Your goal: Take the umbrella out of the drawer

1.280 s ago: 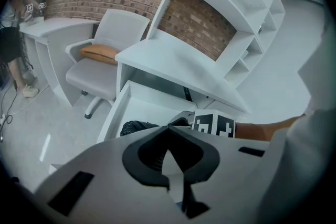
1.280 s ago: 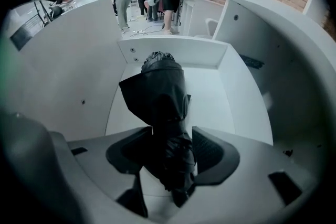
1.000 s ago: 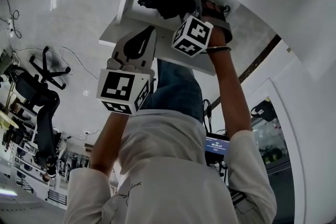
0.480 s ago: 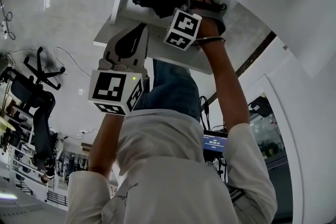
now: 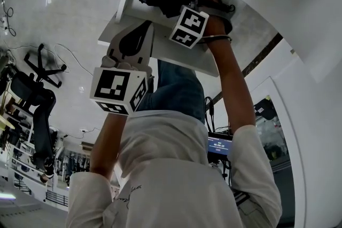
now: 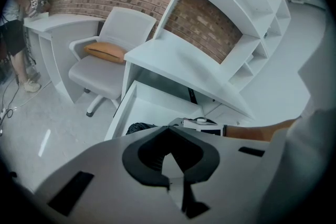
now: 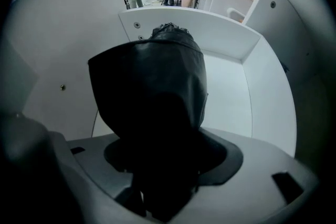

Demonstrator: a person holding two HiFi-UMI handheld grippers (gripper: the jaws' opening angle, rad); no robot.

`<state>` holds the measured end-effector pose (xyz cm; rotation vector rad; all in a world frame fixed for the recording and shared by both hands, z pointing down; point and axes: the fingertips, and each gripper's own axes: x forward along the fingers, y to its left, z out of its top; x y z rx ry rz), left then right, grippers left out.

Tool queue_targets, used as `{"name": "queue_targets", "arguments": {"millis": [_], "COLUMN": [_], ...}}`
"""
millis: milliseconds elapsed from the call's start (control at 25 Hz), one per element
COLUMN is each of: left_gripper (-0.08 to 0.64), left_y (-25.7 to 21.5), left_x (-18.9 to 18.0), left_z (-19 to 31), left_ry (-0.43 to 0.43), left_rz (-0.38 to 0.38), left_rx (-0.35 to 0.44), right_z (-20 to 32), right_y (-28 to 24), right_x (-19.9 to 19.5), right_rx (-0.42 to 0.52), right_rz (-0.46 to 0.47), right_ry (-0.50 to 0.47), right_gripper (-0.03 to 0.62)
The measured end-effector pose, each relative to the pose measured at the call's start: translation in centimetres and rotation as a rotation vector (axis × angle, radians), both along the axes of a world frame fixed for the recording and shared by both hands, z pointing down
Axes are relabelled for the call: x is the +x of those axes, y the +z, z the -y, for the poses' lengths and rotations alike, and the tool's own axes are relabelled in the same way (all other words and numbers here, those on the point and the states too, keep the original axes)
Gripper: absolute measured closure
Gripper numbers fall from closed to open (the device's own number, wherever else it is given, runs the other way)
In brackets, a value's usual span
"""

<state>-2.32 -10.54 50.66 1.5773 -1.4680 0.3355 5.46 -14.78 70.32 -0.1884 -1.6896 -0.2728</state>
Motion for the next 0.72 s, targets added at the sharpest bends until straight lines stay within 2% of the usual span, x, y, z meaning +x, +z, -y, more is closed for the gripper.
{"name": "queue_targets", "arguments": {"millis": [240, 720], "left_gripper": [0.543, 0.543], "left_y": [0.0, -1.2], "left_x": [0.3, -0.1], "left_z": [0.0, 0.1], "left_ry": [0.016, 0.009], "left_rz": [0.004, 0.007], "left_rx": [0.001, 0.039], "right_z": [0.0, 0.0], "right_y": [0.6, 0.6], "right_x": [0.0, 0.0], "right_rx": [-0.069, -0.064], "right_rz": [-0.05, -0.044], "right_ry": [0.02, 0.064], "right_gripper": [0.339, 0.344]}}
